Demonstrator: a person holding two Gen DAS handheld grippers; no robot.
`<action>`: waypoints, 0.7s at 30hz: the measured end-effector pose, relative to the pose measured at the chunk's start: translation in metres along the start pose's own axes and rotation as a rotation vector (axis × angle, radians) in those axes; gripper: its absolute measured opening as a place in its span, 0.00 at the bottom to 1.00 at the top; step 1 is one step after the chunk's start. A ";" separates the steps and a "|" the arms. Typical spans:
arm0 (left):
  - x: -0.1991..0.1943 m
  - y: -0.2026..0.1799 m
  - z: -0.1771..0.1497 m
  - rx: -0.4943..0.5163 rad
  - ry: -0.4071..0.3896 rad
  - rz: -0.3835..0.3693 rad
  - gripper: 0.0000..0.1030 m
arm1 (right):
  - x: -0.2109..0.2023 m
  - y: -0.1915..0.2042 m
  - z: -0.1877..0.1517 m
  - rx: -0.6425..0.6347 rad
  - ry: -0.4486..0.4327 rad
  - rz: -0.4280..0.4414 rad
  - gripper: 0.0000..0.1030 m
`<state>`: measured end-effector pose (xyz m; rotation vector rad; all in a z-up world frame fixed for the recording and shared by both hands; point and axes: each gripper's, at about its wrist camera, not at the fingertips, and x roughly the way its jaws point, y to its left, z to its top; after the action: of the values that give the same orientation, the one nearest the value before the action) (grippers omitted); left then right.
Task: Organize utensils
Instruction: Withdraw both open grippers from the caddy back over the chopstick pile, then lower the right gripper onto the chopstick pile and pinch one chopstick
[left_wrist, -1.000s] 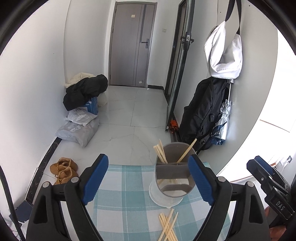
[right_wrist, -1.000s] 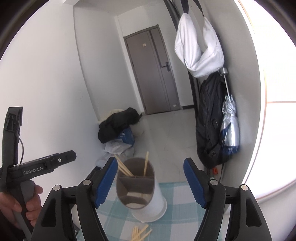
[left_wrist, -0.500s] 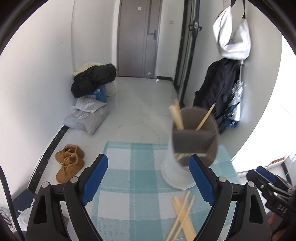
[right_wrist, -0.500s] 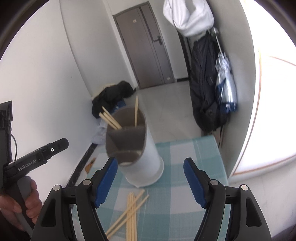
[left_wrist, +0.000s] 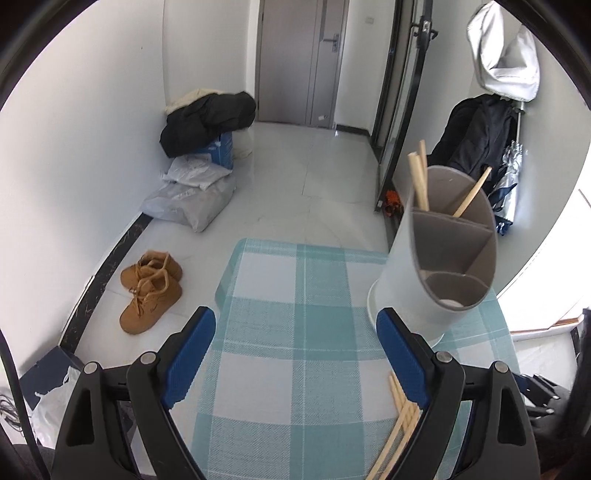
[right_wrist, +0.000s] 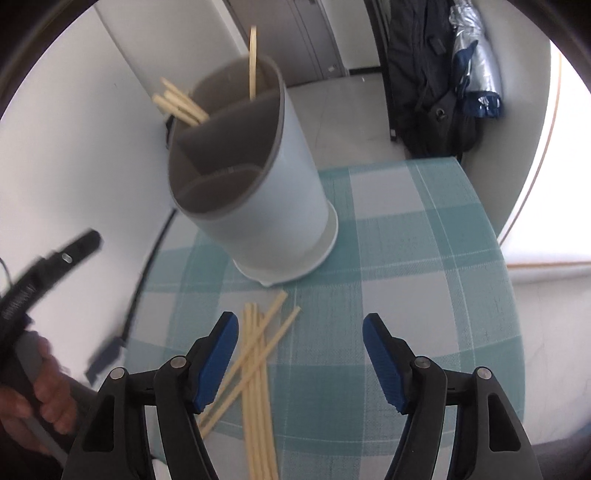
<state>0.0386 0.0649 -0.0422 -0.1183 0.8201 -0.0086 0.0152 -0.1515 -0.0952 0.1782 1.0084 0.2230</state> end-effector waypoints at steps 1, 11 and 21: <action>0.001 0.002 0.000 -0.006 0.012 -0.006 0.83 | 0.005 0.006 -0.002 -0.020 0.011 -0.021 0.63; 0.010 0.025 0.002 -0.107 0.106 -0.060 0.83 | 0.040 0.006 -0.003 0.084 0.117 0.022 0.45; 0.008 0.041 0.004 -0.170 0.111 -0.077 0.83 | 0.047 0.027 -0.009 -0.014 0.128 -0.124 0.33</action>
<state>0.0459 0.1053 -0.0498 -0.3120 0.9262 -0.0185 0.0289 -0.1126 -0.1316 0.0889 1.1402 0.1301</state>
